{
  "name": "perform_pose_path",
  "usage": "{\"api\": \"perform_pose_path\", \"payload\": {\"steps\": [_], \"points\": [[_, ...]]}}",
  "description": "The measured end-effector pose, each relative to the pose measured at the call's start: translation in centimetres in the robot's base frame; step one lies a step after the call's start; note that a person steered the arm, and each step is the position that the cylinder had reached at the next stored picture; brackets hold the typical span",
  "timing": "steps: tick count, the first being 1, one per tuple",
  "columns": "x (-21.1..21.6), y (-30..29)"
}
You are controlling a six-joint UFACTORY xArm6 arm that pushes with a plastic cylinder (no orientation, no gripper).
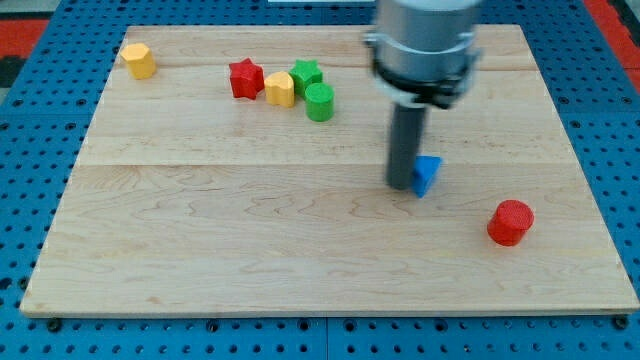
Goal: Push the blue cube closely to the blue triangle
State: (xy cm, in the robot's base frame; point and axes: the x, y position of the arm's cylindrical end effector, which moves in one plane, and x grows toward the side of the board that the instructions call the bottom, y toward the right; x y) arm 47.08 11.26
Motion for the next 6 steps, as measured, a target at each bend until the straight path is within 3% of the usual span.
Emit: {"api": "perform_pose_path", "payload": {"steps": [1,3,4,5,6], "points": [[0.0,4.6],[-2.2,-7.9],[-6.8,-4.9],[-8.5,-2.5],[-9.4,-4.7]]}}
